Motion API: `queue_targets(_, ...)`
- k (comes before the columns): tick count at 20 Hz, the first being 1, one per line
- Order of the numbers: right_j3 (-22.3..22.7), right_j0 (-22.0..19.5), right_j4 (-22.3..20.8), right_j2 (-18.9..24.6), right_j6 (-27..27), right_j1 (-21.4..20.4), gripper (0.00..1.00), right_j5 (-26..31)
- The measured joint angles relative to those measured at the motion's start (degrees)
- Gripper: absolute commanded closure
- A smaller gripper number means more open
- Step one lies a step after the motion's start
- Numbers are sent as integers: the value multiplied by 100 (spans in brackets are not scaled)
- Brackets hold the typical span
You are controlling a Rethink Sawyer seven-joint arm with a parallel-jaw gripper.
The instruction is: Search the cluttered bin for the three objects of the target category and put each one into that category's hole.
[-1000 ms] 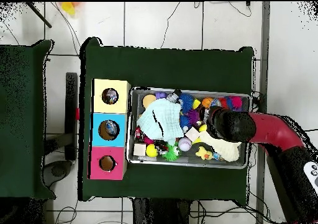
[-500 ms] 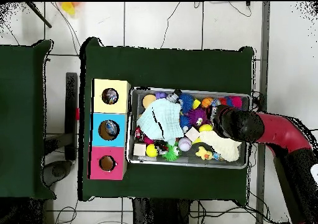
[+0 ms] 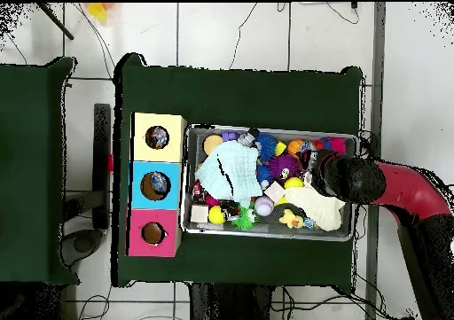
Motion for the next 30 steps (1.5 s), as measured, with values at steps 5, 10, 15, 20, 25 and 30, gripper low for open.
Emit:
queue_targets(5,-202,15,-65,-2,0,212,0,-17)
queue_targets(10,-463,26,-268,-2,0,518,0,-189)
queue_targets(15,-624,25,-357,-1,0,620,0,-347)
queue_targets(20,-636,67,-388,-2,0,686,0,-493)
queue_targets(25,-637,121,-404,-9,0,677,0,-550)
queue_targets(30,-636,190,-425,-48,0,630,100,-576)
